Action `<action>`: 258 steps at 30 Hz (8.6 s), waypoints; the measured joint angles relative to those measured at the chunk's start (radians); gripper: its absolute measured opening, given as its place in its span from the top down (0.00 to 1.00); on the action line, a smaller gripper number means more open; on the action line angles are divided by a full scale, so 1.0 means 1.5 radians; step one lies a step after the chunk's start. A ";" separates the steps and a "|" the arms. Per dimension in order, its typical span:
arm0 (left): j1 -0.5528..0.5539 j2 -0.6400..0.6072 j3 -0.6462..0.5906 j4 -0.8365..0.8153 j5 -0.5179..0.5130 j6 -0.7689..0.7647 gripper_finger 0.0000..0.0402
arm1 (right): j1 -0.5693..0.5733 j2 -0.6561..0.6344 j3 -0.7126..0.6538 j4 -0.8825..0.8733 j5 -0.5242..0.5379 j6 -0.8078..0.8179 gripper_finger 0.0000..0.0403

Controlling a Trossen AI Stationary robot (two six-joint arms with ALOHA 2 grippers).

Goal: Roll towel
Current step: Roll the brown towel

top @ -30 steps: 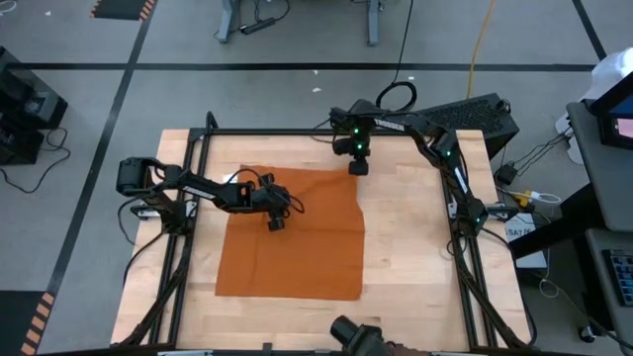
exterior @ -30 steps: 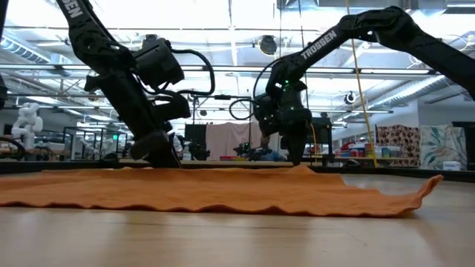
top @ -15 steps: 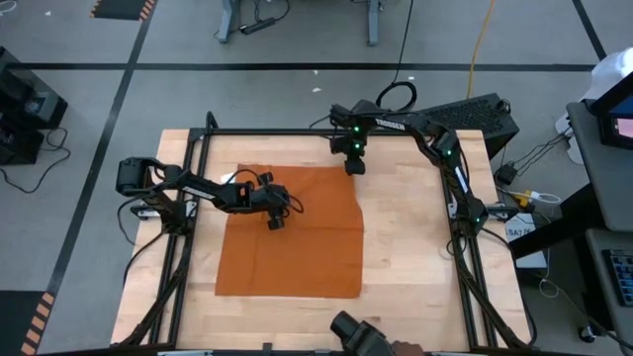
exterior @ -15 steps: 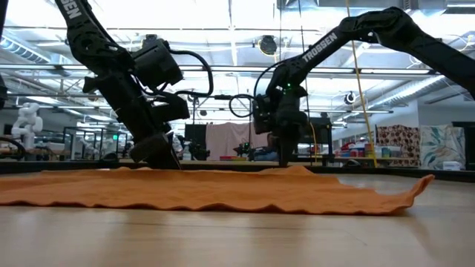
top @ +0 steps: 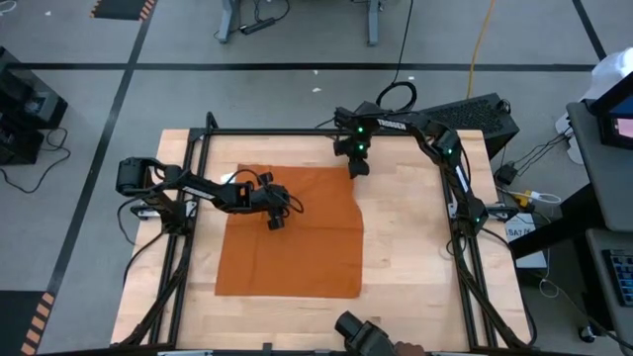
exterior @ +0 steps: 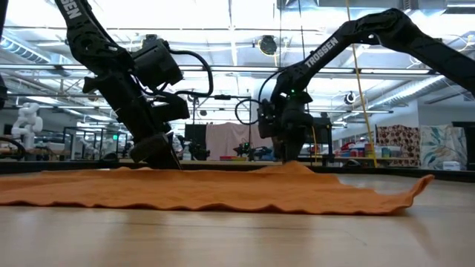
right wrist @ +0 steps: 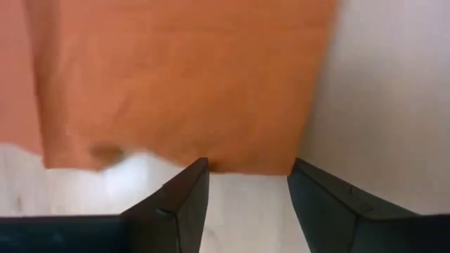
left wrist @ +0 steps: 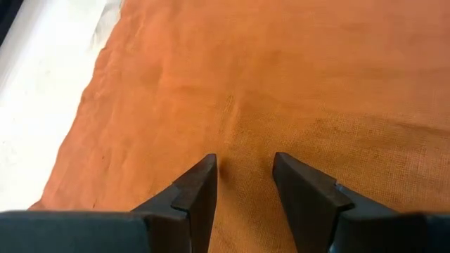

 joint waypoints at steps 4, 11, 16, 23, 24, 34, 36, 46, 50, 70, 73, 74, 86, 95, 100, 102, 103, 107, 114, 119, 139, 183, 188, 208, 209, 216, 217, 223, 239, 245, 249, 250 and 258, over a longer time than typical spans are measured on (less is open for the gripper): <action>0.000 0.000 0.000 0.000 0.000 0.000 0.62 | 0.012 0.000 -0.018 -0.008 -0.009 -0.028 0.62; 0.000 0.000 0.000 0.000 0.002 0.000 0.62 | 0.011 0.000 -0.006 -0.120 0.017 0.007 0.82; 0.000 0.000 0.000 0.000 0.002 0.000 0.62 | 0.011 -0.002 0.003 -0.143 0.027 0.034 0.97; 0.000 0.000 0.000 0.000 0.002 -0.001 0.62 | 0.004 -0.004 -0.002 -0.087 0.078 0.103 0.92; 0.000 0.000 0.000 0.000 0.002 -0.001 0.62 | 0.003 -0.004 -0.005 -0.081 0.079 0.115 0.91; 0.000 0.000 0.000 0.001 0.002 0.001 0.62 | 0.026 -0.004 -0.022 -0.032 0.084 0.164 0.88; 0.000 0.000 0.000 0.001 0.002 0.001 0.62 | 0.028 -0.004 -0.022 -0.004 0.082 0.143 0.88; 0.000 0.000 0.000 0.001 0.003 0.000 0.62 | 0.006 -0.024 -0.021 0.060 0.102 0.057 0.88; 0.000 0.000 0.000 0.001 0.003 0.000 0.62 | -0.008 -0.036 -0.021 0.055 0.134 0.034 0.83; 0.000 0.001 0.000 0.013 0.005 -0.001 0.62 | 0.022 -0.012 -0.012 0.077 0.063 -0.099 0.56; 0.000 0.001 0.000 0.013 0.005 -0.001 0.62 | 0.022 -0.012 -0.012 0.014 0.061 -0.084 0.64; 0.000 0.001 0.000 0.013 0.004 -0.001 0.62 | 0.022 -0.011 -0.013 -0.005 0.061 -0.078 0.68; 0.000 0.001 0.000 0.015 0.000 -0.002 0.62 | 0.042 -0.036 -0.013 -0.067 0.064 0.078 0.97; 0.022 0.003 -0.001 0.022 -0.154 0.051 0.62 | 0.046 -0.078 -0.012 -0.104 -0.016 0.180 0.99; 0.043 0.003 -0.001 0.038 -0.169 0.088 0.62 | 0.050 -0.085 -0.012 -0.083 -0.024 0.236 1.00; 0.041 0.002 0.006 0.034 -0.167 0.094 0.62 | 0.052 -0.085 -0.012 -0.062 -0.024 0.255 1.00; 0.038 0.002 0.012 0.030 -0.166 0.094 0.62 | 0.054 -0.085 -0.012 -0.049 -0.025 0.263 1.00; 0.023 0.002 0.048 0.022 -0.167 0.111 0.62 | 0.061 -0.085 -0.012 -0.023 -0.027 0.297 1.00; 0.020 0.001 0.105 0.039 -0.173 0.120 0.62 | 0.063 -0.085 -0.012 -0.025 -0.024 0.342 1.00; 0.041 0.030 0.111 0.093 -0.109 0.162 0.62 | 0.067 -0.085 -0.012 -0.030 0.039 0.395 1.00; 0.156 0.125 0.114 0.068 -0.176 0.128 0.62 | 0.077 -0.086 -0.012 0.033 0.258 0.403 0.82; 0.020 -0.096 0.097 -0.294 -0.003 -0.017 0.62 | 0.445 -0.410 -0.467 0.381 0.361 0.644 0.85; 0.024 -0.096 0.071 -0.225 0.009 -0.018 0.62 | 0.475 -0.471 -0.621 0.673 0.362 0.648 0.85; 0.020 -0.153 0.072 -0.150 0.054 -0.037 0.62 | 0.471 -0.304 -0.700 1.122 0.533 0.654 0.85; 0.020 -0.165 0.074 -0.171 0.054 -0.037 0.62 | 0.470 -0.289 -0.699 1.138 0.532 0.652 0.85; 0.020 -0.211 0.059 -0.302 0.046 -0.073 0.62 | 0.453 -0.272 -0.695 1.030 0.507 0.703 0.85; 0.020 -0.213 0.054 -0.317 0.045 -0.087 0.62 | 0.452 -0.281 -0.696 0.999 0.505 0.707 0.85; 0.006 -0.213 0.019 -0.348 0.046 -0.156 0.62 | 0.462 -0.381 -0.697 0.781 0.497 0.673 0.85; -0.166 -0.215 0.005 -0.351 0.062 -0.284 0.62 | 0.566 -0.708 -0.701 0.614 0.485 0.681 0.85; -0.234 -0.210 -0.015 -0.345 0.062 -0.369 0.62 | 0.673 -0.671 -0.745 0.800 0.526 0.693 0.85; -0.275 -0.197 -0.048 -0.282 0.058 -0.387 0.62 | 0.726 -0.613 -0.762 0.879 0.555 0.729 0.85; -0.286 -0.194 -0.053 -0.264 0.055 -0.387 0.62 | 0.737 -0.597 -0.762 0.891 0.557 0.739 0.85; -0.385 -0.183 -0.033 -0.190 0.066 -0.386 0.62 | 0.822 -0.496 -0.761 0.962 0.555 0.835 0.85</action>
